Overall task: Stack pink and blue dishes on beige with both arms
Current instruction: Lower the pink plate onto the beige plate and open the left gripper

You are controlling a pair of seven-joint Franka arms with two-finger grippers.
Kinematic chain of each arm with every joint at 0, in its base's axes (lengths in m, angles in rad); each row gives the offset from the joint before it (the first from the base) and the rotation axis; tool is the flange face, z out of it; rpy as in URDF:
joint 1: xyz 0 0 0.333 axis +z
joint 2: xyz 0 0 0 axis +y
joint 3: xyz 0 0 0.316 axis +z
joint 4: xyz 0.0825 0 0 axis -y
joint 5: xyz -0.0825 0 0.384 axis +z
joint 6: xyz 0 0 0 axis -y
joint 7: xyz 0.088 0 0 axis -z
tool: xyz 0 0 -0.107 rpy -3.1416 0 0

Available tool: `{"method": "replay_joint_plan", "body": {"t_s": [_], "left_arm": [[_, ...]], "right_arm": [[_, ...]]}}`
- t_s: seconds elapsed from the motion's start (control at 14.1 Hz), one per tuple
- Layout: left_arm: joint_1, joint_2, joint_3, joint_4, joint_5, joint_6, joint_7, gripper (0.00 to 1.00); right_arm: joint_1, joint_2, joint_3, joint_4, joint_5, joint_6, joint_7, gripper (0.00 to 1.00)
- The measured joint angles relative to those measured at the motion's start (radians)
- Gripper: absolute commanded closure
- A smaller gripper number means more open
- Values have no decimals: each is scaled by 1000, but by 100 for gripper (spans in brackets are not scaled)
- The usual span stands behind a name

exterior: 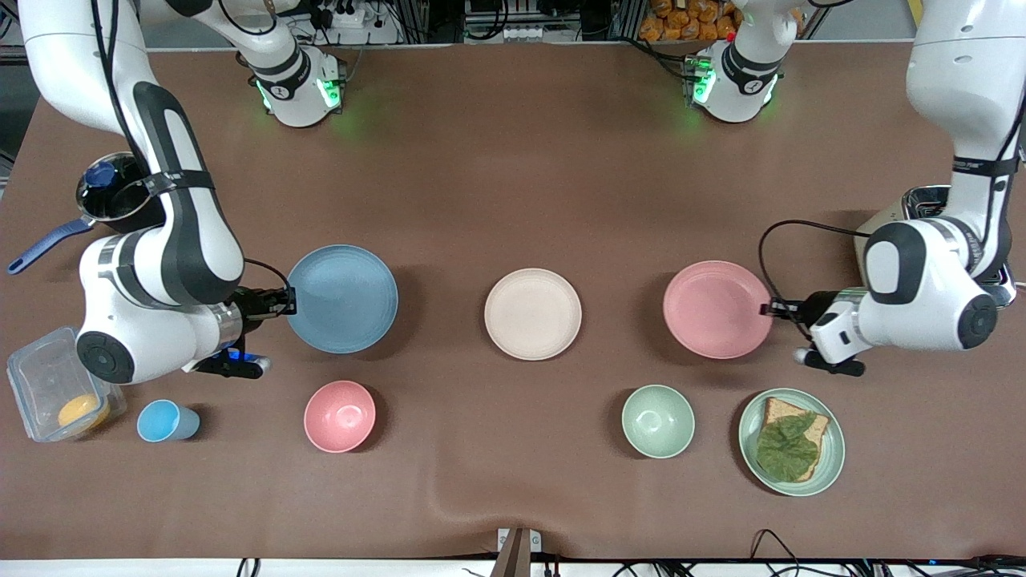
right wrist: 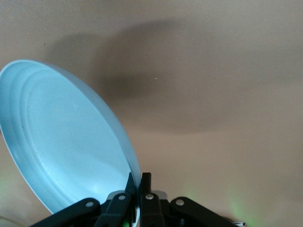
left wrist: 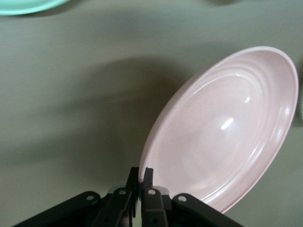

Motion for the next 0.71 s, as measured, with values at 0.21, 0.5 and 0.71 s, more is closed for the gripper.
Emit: {"method": "replay_joint_plan", "body": {"t_s": [0.21,0.5,0.71], "left_arm": [[-70,30,-74,14,-72,49,-91,100],[-257,119,-82,73,-106,210,-221,100],[-331,177,-79,113,-106,303,-268,100]], "right_arm": [[-3,0,0,0,0,0,0,100],[-4,1,0,0,0,0,0,100],[-4,2,0,0,-1,1,0,100]]}}
